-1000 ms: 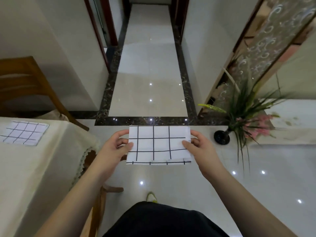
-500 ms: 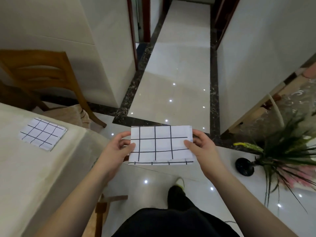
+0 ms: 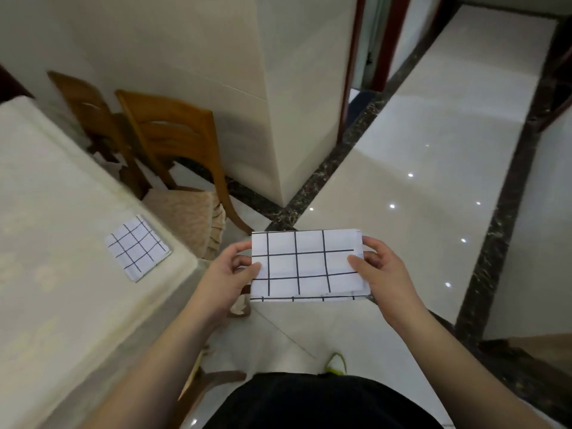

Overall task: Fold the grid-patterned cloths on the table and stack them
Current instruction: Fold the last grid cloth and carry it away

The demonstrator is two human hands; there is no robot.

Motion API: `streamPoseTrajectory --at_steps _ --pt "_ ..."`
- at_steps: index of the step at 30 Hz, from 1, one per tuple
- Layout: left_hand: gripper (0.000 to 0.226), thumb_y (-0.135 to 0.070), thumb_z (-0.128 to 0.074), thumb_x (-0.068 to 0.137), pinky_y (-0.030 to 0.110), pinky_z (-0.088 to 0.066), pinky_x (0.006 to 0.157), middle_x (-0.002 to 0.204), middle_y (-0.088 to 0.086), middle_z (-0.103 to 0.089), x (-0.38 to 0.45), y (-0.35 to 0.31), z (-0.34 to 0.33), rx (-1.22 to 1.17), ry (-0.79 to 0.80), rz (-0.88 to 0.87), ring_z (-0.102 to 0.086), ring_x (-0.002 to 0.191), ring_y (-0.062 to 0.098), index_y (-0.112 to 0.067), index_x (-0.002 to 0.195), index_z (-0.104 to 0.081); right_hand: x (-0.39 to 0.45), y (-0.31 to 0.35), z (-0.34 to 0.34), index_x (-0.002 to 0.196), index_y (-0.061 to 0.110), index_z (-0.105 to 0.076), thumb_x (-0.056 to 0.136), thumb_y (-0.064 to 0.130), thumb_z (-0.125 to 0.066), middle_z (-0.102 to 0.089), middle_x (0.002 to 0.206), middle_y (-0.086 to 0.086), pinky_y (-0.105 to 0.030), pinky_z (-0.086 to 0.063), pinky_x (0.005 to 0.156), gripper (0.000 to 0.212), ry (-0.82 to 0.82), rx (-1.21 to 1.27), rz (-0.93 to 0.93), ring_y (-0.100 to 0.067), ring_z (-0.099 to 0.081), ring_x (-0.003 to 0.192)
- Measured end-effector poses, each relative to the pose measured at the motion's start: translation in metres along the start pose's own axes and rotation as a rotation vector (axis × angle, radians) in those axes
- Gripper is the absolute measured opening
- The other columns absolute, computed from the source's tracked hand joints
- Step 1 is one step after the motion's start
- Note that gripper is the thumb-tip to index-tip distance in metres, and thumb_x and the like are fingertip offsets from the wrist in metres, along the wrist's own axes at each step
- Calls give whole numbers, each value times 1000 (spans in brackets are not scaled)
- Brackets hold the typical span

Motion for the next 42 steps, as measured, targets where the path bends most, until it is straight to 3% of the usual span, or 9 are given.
streamPoseTrajectory --at_steps 4,7,14,19,25,27,31,36,42 --pt "38 -3 -62 91 41 -57 72 94 9 -71 15 -7 15 -41 -130 -9 -71 84 28 -27 120 -59 48 21 -24 121 30 -60 90 13 -66 -75 97 0 -44 -57 83 36 107 -92 15 -25 -71 94" --pt "39 -7 -65 90 51 -57 83 104 16 -69 23 1 34 -61 -227 15 -69 93 35 -30 122 -60 77 34 -56 123 28 -58 91 12 -64 -75 95 3 -34 -58 74 36 188 -130 18 -18 -72 89" --pt "33 -5 -61 93 31 -56 64 89 4 -67 53 21 103 -170 -462 68 -70 79 18 -29 115 -59 139 31 -153 124 26 -57 92 11 -64 -73 104 1 -38 -59 81 36 346 -250 -14 -18 -71 93" --pt "33 -12 -65 92 49 -58 80 96 8 -66 80 31 160 -224 -587 96 -69 91 30 -33 116 -59 187 31 -236 132 18 -53 92 11 -64 -72 111 -1 -39 -59 82 43 434 -312 -33 -19 -69 98" --pt "33 -11 -65 92 43 -61 75 105 16 -63 89 34 211 -330 -657 131 -67 95 32 -29 118 -57 216 46 -323 130 21 -53 92 13 -63 -72 109 2 -27 -58 68 40 591 -401 -26 -14 -71 91" --pt "34 -11 -65 91 44 -61 75 105 15 -62 89 39 224 -360 -696 142 -66 92 28 -26 120 -56 223 46 -346 131 22 -51 92 14 -63 -71 111 0 -30 -59 70 42 637 -422 -35 -16 -71 92" --pt "35 -9 -63 92 28 -58 64 98 9 -59 89 44 245 -404 -799 150 -64 86 22 -22 123 -54 235 43 -393 131 24 -52 92 16 -63 -71 110 -1 -32 -60 72 41 730 -491 -45 -16 -72 91" --pt "36 -9 -64 91 32 -60 68 95 11 -59 94 58 254 -472 -942 193 -65 85 24 -21 123 -55 260 42 -451 134 18 -51 92 11 -63 -74 99 5 -21 -56 61 43 865 -569 -59 -10 -72 84" --pt "36 -7 -66 89 25 -55 64 87 5 -56 97 67 252 -622 -1185 226 -63 74 13 -21 121 -56 282 32 -526 128 25 -52 93 15 -63 -72 99 9 -29 -56 68 38 1131 -724 -43 -13 -72 86"
Point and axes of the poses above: each hand's wrist, its own x-axis towards the middle knuckle, its own z-axis out of the back of the hand, y = z × x, the point moved 8 cm from there along x, towards the middle knuckle
